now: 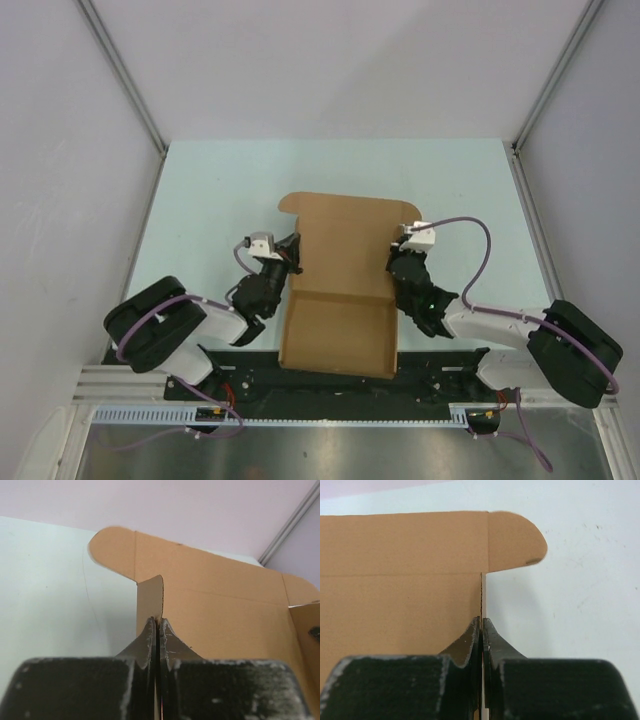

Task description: Fold the paper box

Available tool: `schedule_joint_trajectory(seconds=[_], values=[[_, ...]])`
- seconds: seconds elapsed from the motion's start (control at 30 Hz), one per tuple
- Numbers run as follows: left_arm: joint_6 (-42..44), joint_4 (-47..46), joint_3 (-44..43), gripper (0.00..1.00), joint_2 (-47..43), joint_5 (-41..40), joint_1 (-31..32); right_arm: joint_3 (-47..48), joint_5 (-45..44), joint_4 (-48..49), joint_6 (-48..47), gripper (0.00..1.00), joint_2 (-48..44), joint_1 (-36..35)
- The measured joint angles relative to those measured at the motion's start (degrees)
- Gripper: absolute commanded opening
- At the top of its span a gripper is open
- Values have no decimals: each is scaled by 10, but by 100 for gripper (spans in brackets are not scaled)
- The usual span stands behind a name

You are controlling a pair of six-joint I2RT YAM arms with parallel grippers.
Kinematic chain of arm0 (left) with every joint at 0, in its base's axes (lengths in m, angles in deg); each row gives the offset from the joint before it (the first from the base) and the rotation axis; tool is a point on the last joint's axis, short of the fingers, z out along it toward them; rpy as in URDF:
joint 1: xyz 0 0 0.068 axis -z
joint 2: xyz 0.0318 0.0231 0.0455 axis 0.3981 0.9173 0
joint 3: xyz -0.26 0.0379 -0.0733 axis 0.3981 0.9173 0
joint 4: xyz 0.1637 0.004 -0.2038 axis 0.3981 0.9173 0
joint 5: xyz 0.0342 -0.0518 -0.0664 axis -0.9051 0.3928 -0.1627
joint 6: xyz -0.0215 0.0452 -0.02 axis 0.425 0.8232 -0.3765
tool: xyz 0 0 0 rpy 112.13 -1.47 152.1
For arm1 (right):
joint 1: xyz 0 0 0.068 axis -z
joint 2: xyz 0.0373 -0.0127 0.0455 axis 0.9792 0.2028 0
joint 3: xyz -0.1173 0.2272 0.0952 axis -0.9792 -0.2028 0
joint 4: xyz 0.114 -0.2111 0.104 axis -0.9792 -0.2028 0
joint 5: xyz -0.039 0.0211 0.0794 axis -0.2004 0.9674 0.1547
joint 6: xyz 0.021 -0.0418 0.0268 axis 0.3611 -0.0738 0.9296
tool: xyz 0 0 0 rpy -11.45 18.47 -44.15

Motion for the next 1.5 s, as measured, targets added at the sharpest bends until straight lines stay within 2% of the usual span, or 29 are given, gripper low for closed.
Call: schedule_joint_trajectory(seconds=[0.2,0.47,0.77,1.0,1.27,1.5], values=[[43,8,20,0,-17,-39,41,-46,-56,7,-4,0,-29,-60],[113,49,-37,0,3,-56,44,-45,-35,51,-58,0,-14,-30],[146,69,-166,0,87,-1,-28,38,21,119,-126,0,71,64],[142,68,-248,1,145,39,-97,113,55,260,-197,0,183,94],[120,66,-226,2,181,40,-113,115,20,360,-217,0,283,60],[103,24,-188,0,171,34,-115,112,-6,415,-225,0,300,41]])
